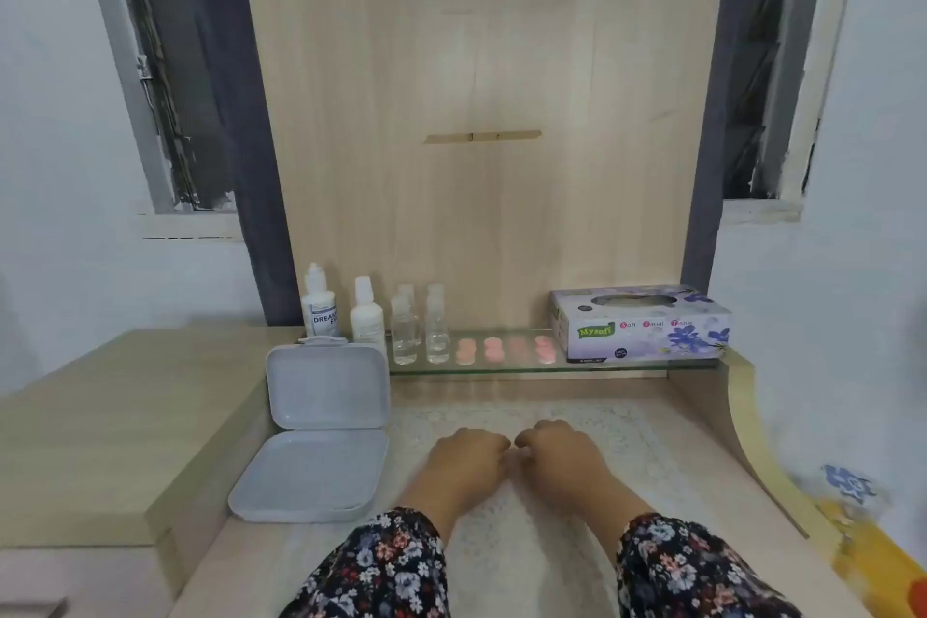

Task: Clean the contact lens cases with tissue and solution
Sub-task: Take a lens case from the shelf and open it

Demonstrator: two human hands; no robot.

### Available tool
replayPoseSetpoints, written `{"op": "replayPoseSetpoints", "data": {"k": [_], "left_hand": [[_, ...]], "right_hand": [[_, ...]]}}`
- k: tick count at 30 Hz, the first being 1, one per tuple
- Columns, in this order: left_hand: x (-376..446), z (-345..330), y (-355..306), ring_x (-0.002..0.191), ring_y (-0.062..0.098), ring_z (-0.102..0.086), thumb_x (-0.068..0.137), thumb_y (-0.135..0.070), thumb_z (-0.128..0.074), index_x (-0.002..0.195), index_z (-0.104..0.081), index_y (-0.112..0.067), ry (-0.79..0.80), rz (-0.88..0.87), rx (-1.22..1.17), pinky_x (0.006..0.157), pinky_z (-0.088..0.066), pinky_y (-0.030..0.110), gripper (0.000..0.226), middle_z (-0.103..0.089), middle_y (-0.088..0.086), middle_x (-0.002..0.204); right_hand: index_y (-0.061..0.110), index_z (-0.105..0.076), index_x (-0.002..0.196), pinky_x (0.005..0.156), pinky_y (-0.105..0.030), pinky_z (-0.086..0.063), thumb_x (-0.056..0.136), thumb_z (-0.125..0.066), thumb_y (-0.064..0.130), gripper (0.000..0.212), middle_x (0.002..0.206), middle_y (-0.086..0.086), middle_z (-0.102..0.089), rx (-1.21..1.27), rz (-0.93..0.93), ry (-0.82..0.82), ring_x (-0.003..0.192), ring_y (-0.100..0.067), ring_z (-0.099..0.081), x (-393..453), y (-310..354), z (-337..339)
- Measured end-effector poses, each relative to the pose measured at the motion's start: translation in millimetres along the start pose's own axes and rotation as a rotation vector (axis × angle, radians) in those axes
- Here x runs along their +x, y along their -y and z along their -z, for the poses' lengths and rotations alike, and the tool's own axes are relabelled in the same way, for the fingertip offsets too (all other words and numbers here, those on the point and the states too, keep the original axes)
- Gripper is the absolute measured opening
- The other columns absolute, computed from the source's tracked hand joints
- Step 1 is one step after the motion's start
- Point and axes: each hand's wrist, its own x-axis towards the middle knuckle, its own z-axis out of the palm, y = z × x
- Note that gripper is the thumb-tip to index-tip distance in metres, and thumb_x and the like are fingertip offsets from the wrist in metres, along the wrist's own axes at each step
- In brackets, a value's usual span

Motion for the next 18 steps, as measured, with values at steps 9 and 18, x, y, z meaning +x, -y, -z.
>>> {"op": "replayPoseSetpoints", "data": {"k": [9, 18], "left_hand": [[11.1, -20.7, 8.8, 0.106, 0.027, -0.049, 0.095, -0.038, -0.047, 0.106, -0.064, -0.024, 0.024, 0.020, 0.018, 0.083, -0.045, 0.040, 0.025, -0.056, 0.006, 0.112], [15.3, -26.3, 10.5, 0.106, 0.028, -0.053, 0.093, -0.044, -0.045, 0.116, -0.063, -0.029, 0.025, 0.052, -0.006, 0.093, -0.047, 0.041, 0.032, -0.050, 0.007, 0.123]], "right_hand": [[0.018, -0.062, 0.121, 0.093, -0.036, -0.044, 0.098, -0.039, 0.024, 0.032, 0.118, -0.006, -0.054, 0.128, -0.056, -0.035, 0.113, -0.026, -0.048, -1.2, -1.6, -16.7], [0.018, -0.056, 0.125, 0.096, -0.039, -0.043, 0.101, -0.035, 0.026, 0.032, 0.123, -0.006, -0.050, 0.091, -0.060, -0.053, 0.115, -0.025, -0.047, -4.9, 1.2, -19.2]]}}
